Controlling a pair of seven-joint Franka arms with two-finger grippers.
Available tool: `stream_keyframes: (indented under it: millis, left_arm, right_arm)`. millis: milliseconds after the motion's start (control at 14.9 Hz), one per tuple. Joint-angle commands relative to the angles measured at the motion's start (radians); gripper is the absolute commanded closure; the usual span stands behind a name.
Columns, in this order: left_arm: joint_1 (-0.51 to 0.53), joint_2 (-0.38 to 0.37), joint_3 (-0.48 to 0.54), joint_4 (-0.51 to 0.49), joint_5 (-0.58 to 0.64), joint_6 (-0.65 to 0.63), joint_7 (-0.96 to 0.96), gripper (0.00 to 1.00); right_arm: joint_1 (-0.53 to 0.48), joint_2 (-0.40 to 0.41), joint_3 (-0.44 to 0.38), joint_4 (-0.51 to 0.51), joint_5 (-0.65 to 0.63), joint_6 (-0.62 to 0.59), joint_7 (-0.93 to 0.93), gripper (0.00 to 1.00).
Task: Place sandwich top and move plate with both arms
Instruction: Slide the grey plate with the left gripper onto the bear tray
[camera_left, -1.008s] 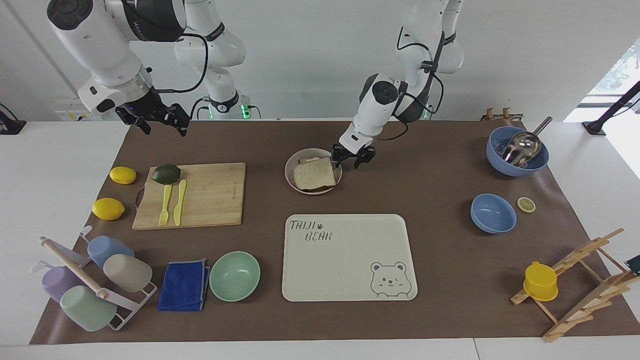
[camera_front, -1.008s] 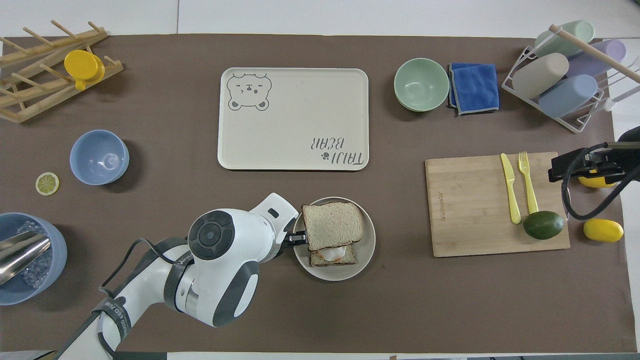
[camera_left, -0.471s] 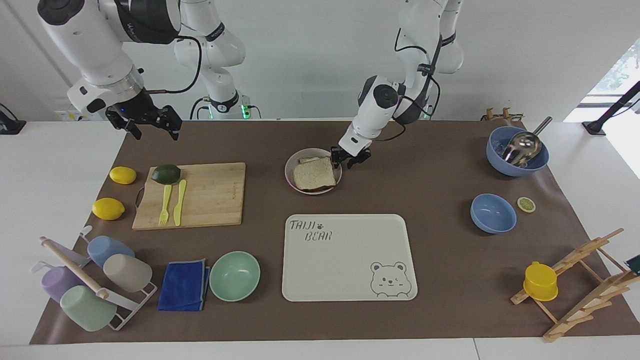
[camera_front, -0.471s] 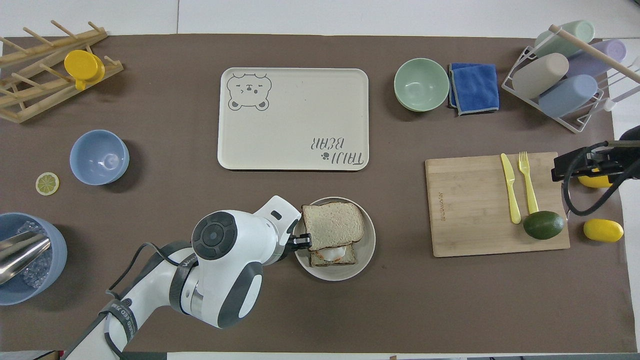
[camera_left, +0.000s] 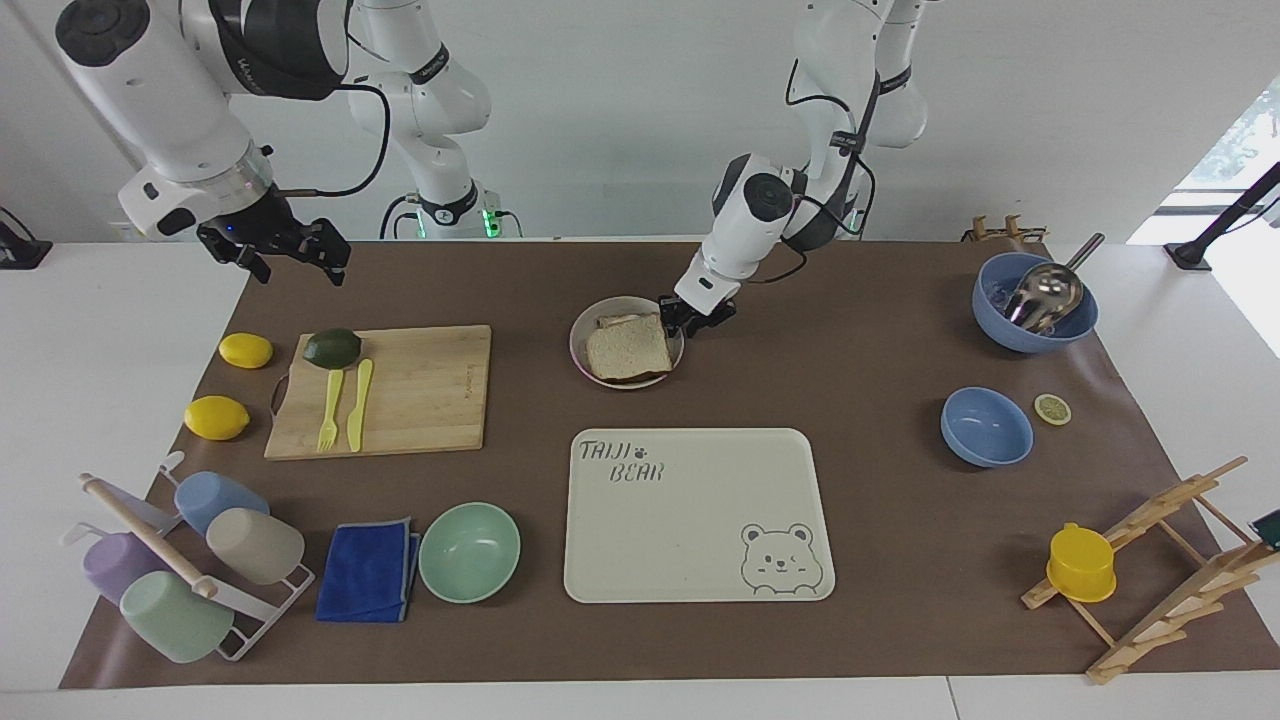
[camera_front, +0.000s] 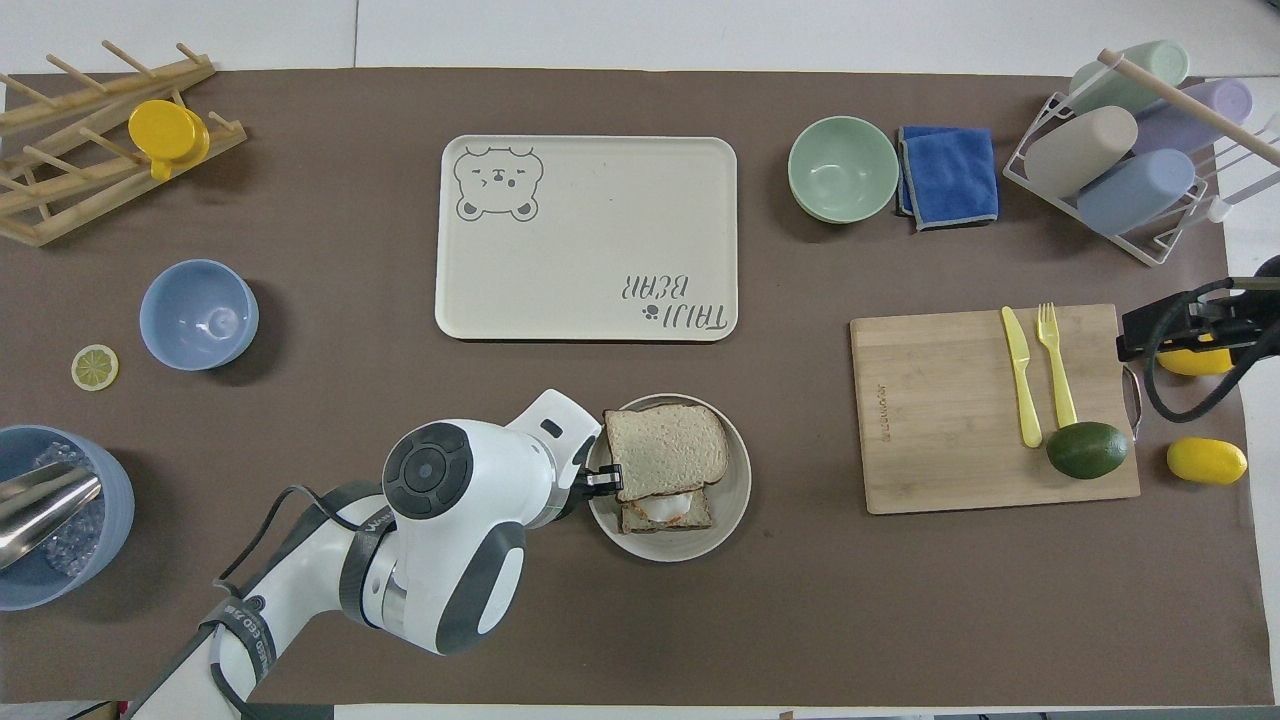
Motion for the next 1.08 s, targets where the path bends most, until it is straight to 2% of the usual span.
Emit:
stream_keyframes:
  millis: [0, 269, 403, 538, 605, 874, 1008]
  left_arm:
    - [-0.022, 0.009, 0.015, -0.013, -0.022, 0.036, -0.005, 0.72]
    - [-0.022, 0.015, 0.015, -0.012, -0.024, 0.038, -0.005, 0.75]
    - [-0.022, 0.015, 0.013, -0.012, -0.024, 0.038, -0.005, 0.85]
    - [-0.022, 0.015, 0.013, -0.012, -0.024, 0.036, -0.005, 0.98]
    - [-0.022, 0.015, 0.013, -0.012, -0.024, 0.036, -0.005, 1.00]
    - [-0.010, 0.012, 0.015, 0.005, -0.024, 0.021, -0.004, 1.00]
    - [0.040, -0.006, 0.018, 0.057, -0.024, -0.060, 0.006, 1.00]
  right_arm:
    - [-0.008, 0.005, 0.012, 0.019, 0.001, -0.006, -0.030, 0.00]
    - [-0.013, -0.007, 0.014, 0.016, 0.006, -0.015, -0.034, 0.00]
    - [-0.011, -0.008, 0.012, 0.025, 0.004, -0.012, -0.033, 0.00]
    - [-0.014, -0.019, 0.008, 0.015, 0.007, -0.015, -0.025, 0.00]
    - [-0.014, -0.021, 0.008, 0.015, 0.007, -0.015, -0.025, 0.00]
    - [-0.005, -0.024, 0.008, 0.013, 0.007, -0.018, -0.025, 0.00]
    - [-0.005, -0.024, 0.008, 0.013, 0.007, -0.018, -0.025, 0.00]
